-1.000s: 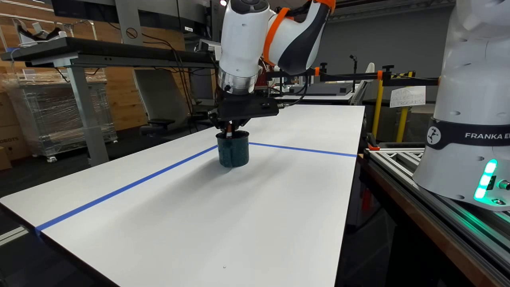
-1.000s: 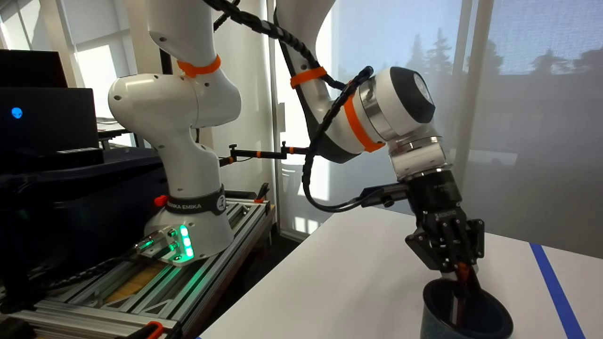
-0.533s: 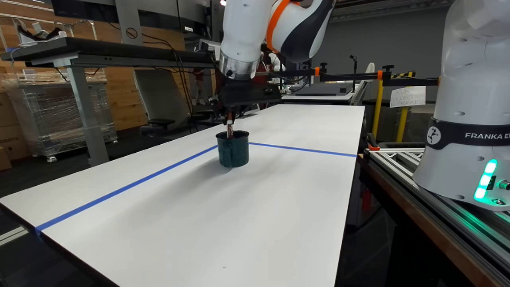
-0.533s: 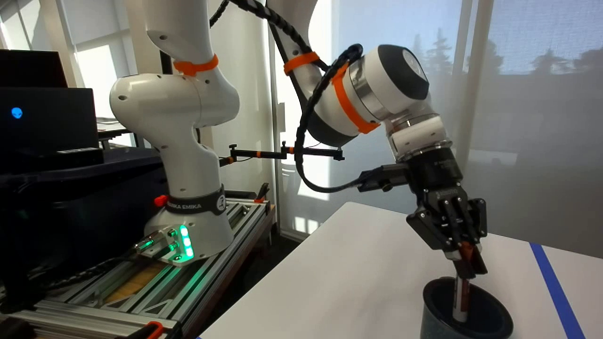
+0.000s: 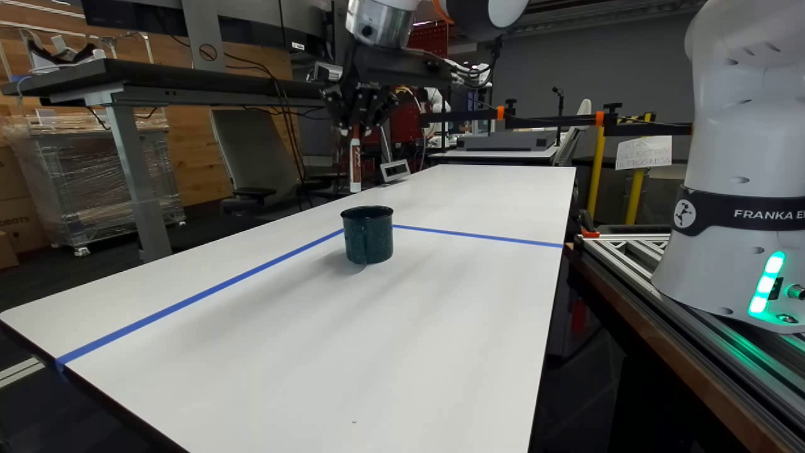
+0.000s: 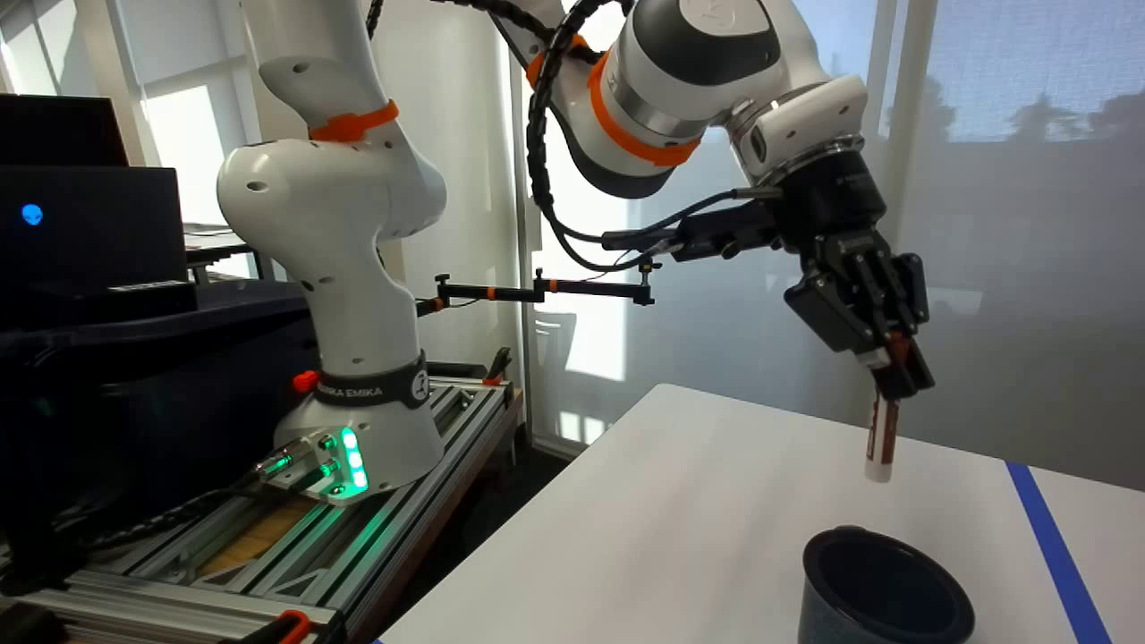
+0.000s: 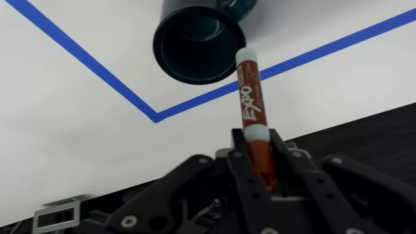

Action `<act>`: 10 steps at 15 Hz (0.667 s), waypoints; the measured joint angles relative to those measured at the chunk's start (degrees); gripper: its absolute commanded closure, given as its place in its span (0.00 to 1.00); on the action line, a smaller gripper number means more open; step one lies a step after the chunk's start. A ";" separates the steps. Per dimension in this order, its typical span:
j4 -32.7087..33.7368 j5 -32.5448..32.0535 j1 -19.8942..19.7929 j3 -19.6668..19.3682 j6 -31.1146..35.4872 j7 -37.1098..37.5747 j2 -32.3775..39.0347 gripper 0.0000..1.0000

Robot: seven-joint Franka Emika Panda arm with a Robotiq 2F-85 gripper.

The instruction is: Take the red marker out of the mug.

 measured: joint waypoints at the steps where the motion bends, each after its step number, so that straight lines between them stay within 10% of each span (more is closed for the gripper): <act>1: 0.00 4.86 1.29 -0.84 1.97 -4.59 -0.32 0.95; 5: -0.32 23.55 10.97 -6.84 9.09 -19.34 2.05 0.95; 10: -3.21 46.88 32.52 -16.62 12.52 -31.30 5.53 0.95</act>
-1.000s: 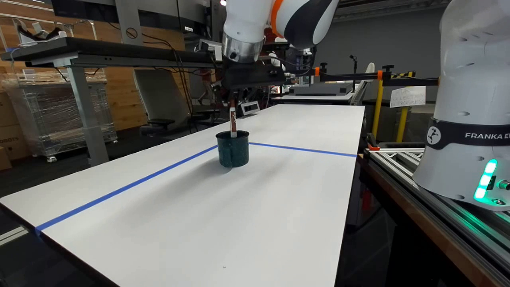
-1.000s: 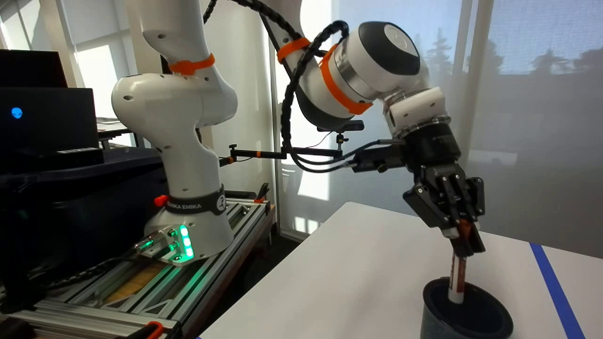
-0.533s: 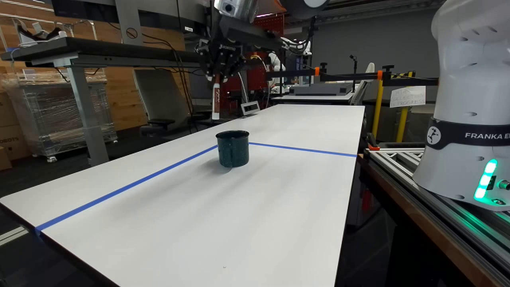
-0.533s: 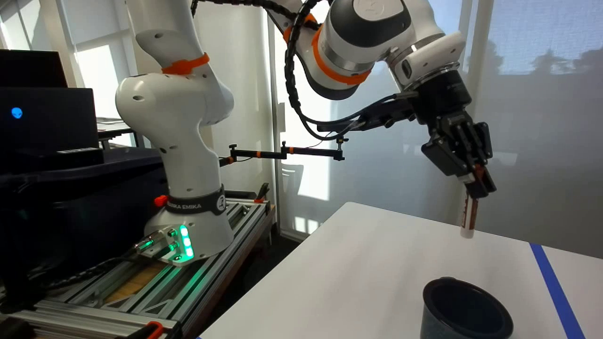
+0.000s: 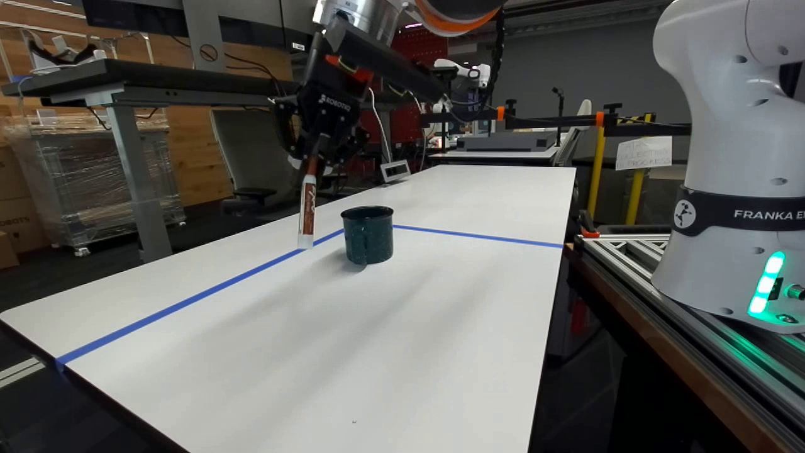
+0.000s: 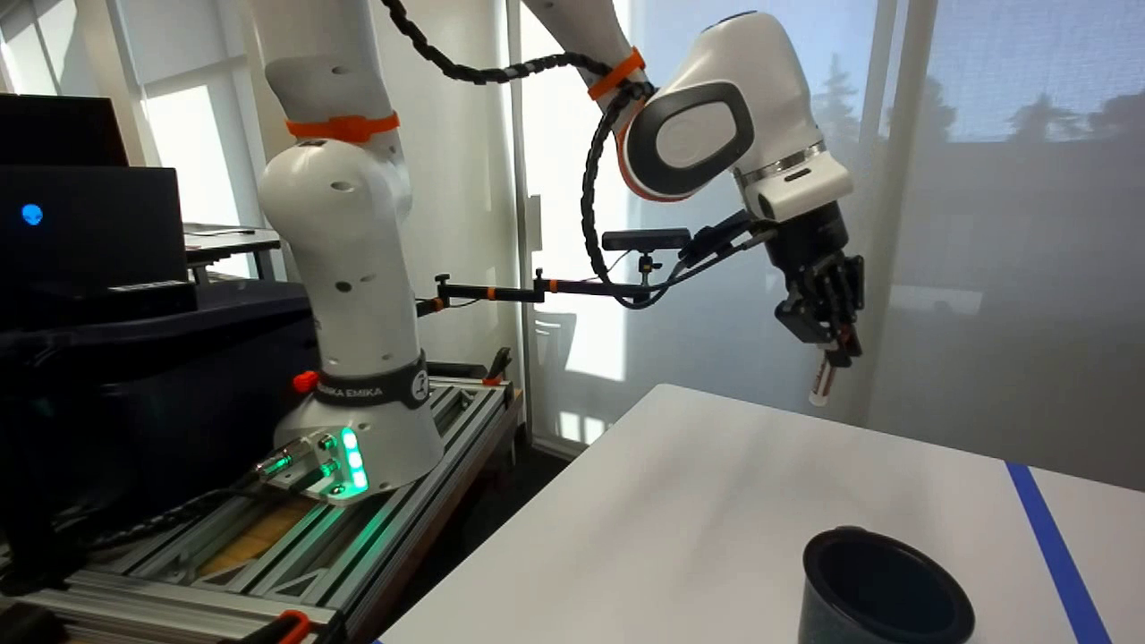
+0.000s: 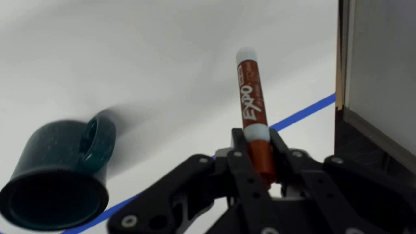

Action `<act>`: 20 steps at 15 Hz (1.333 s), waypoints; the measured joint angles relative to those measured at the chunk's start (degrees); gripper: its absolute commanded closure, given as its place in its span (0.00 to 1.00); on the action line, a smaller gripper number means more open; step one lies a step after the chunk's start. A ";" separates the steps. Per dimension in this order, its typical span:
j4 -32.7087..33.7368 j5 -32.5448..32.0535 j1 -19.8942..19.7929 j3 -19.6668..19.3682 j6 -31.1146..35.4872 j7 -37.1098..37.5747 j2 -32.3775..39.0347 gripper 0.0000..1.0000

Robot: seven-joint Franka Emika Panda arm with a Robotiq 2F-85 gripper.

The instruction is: Take the red marker out of the mug.

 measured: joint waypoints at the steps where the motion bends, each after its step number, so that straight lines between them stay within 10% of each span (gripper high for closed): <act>1: -0.40 4.69 4.54 -1.90 -0.76 -2.34 -0.45 0.95; 5: 1.15 23.76 19.50 -13.50 -12.07 -17.01 -4.95 0.95; 8: 4.50 36.70 22.35 -21.69 -23.31 -29.48 -4.38 0.95; 15: 11.73 48.98 -6.43 -1.60 -34.90 -40.10 10.80 0.95; 20: 16.96 43.18 -15.27 7.76 -33.99 -37.58 18.71 0.95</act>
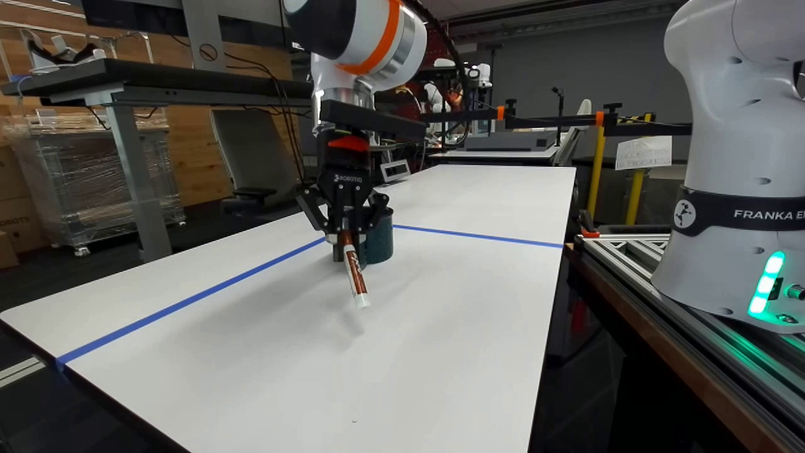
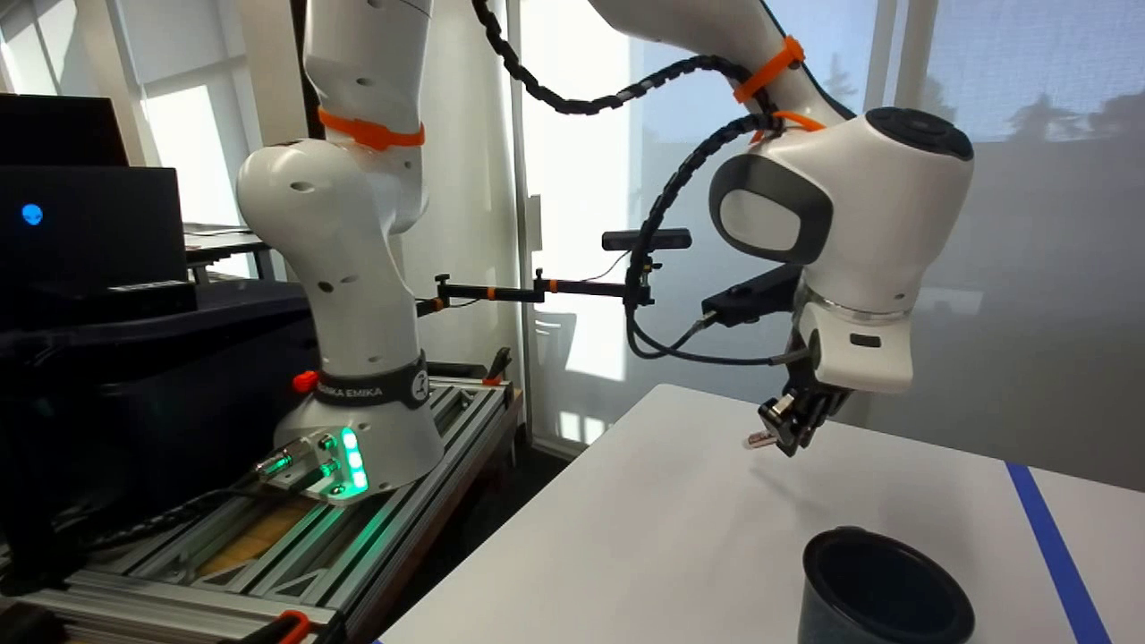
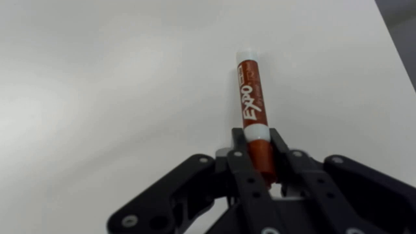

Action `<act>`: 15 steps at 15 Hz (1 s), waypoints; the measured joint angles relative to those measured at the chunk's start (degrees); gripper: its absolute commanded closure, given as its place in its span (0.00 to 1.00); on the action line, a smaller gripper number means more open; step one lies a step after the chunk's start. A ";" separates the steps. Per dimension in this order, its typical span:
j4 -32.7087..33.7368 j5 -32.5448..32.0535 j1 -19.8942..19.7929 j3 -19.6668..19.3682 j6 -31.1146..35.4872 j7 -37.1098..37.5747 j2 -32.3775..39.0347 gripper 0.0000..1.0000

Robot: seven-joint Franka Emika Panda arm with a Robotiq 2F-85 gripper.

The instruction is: Take the red marker out of the mug.

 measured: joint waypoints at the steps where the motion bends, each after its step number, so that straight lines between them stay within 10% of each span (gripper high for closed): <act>1: 0.67 -2.06 -0.57 0.87 0.54 1.03 0.93 0.95; 15: 1.57 -24.26 -0.91 4.16 12.47 8.17 5.26 0.95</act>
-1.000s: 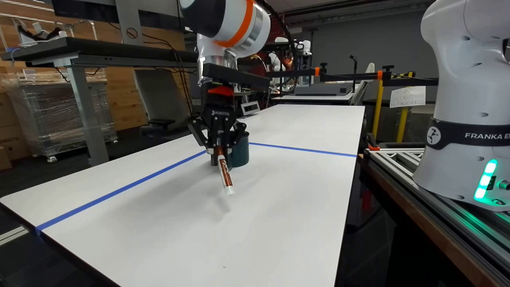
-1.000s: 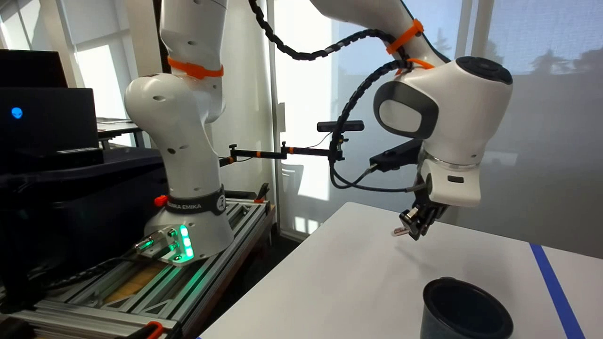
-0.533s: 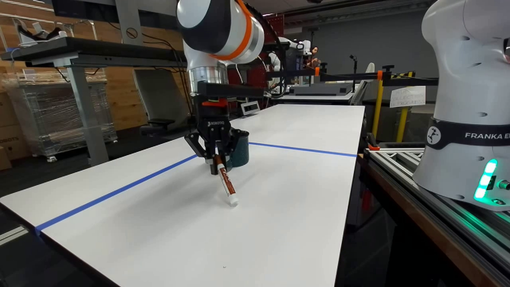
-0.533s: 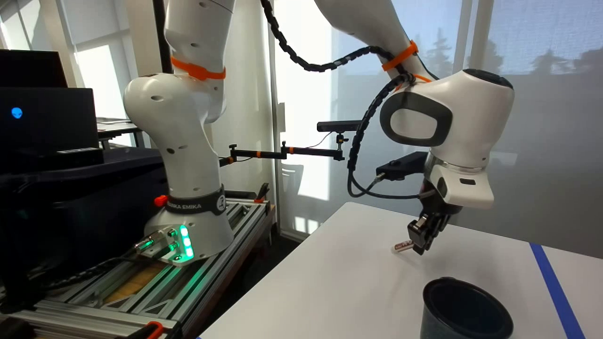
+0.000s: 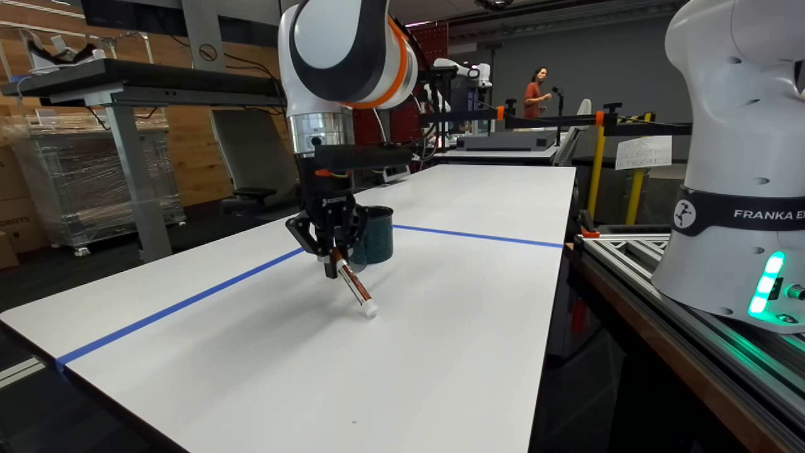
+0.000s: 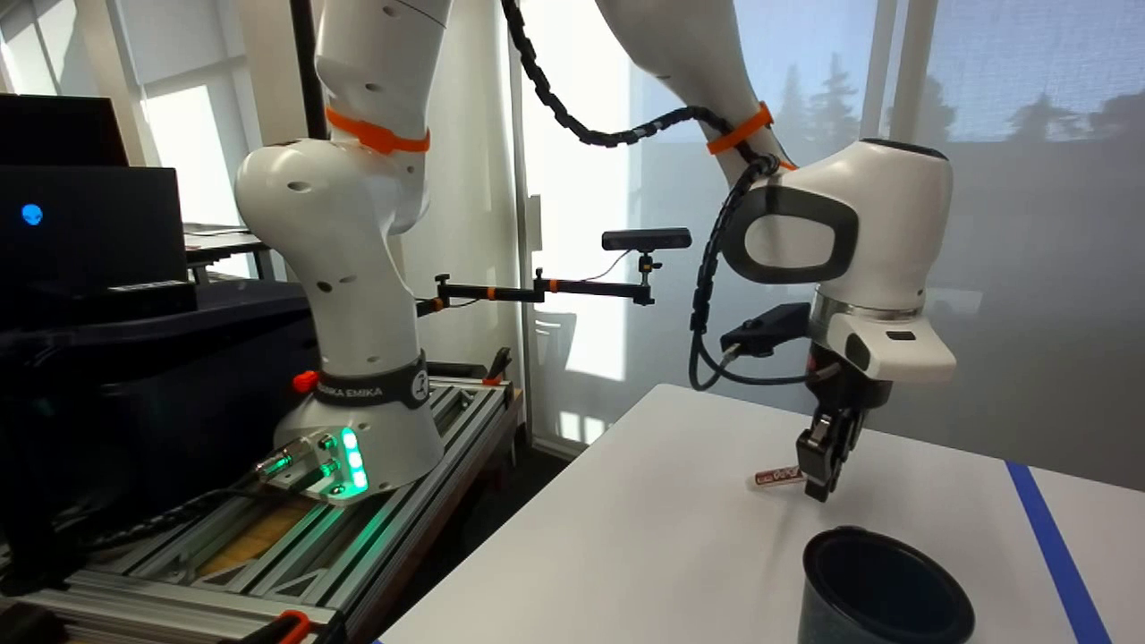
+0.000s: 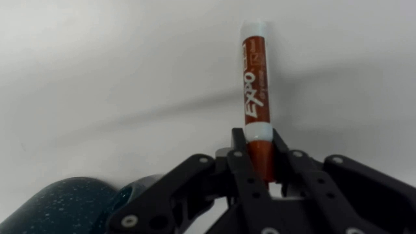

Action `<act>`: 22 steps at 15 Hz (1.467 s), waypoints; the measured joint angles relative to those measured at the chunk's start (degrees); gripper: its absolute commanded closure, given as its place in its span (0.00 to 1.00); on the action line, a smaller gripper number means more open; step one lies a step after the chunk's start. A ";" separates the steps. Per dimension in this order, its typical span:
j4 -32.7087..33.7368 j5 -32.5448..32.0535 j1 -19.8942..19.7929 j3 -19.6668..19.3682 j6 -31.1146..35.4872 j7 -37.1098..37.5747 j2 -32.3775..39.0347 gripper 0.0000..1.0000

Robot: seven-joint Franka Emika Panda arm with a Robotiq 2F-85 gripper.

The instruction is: Take the red marker out of the mug.

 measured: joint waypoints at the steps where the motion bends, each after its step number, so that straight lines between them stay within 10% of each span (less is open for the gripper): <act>1: -0.34 -1.01 0.13 0.01 1.77 0.01 0.47 0.95; 2: -0.74 -1.96 0.28 0.01 3.86 0.06 1.03 0.95; 3: -1.23 -2.69 0.47 0.01 6.03 0.09 1.48 0.62; 4: -1.70 -3.32 0.73 0.00 8.00 0.16 1.86 0.53; 11: -3.61 -8.79 6.41 -3.53 15.60 3.81 0.97 0.02; 17: -6.87 -14.64 11.55 -8.39 13.38 12.89 -6.27 0.00; 22: -8.90 -18.83 9.64 -5.27 0.54 19.37 -16.43 0.00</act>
